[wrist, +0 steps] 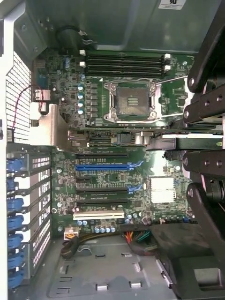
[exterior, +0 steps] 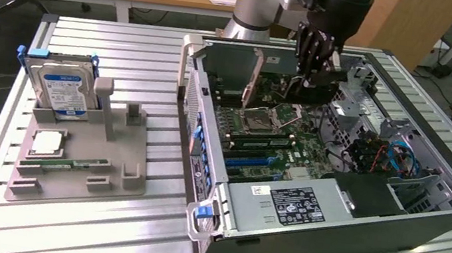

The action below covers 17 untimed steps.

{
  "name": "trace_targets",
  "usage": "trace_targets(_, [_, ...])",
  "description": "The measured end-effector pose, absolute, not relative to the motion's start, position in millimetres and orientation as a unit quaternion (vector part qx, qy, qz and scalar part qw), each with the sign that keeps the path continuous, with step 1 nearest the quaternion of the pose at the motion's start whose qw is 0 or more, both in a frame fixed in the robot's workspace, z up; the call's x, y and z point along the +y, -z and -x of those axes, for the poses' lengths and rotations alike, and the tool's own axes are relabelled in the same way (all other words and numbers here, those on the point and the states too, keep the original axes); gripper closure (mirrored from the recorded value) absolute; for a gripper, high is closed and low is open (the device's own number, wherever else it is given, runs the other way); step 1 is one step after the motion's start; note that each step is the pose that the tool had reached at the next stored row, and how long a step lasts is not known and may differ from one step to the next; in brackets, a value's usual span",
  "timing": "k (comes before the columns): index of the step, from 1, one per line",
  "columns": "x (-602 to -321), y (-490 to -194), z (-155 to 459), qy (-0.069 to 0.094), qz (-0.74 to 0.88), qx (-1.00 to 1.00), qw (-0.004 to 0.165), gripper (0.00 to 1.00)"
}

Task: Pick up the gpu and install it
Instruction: 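Insert the gpu into the slot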

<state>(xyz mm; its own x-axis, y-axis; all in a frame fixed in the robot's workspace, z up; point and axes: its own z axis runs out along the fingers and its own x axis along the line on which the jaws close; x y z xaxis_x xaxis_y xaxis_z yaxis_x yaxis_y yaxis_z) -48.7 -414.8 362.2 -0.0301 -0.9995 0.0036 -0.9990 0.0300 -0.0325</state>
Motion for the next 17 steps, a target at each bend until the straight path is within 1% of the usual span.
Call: trace_targets(17, [-418.4, -351.5, 65.8, 0.013, 0.696, 0.717, 0.01, 0.74])
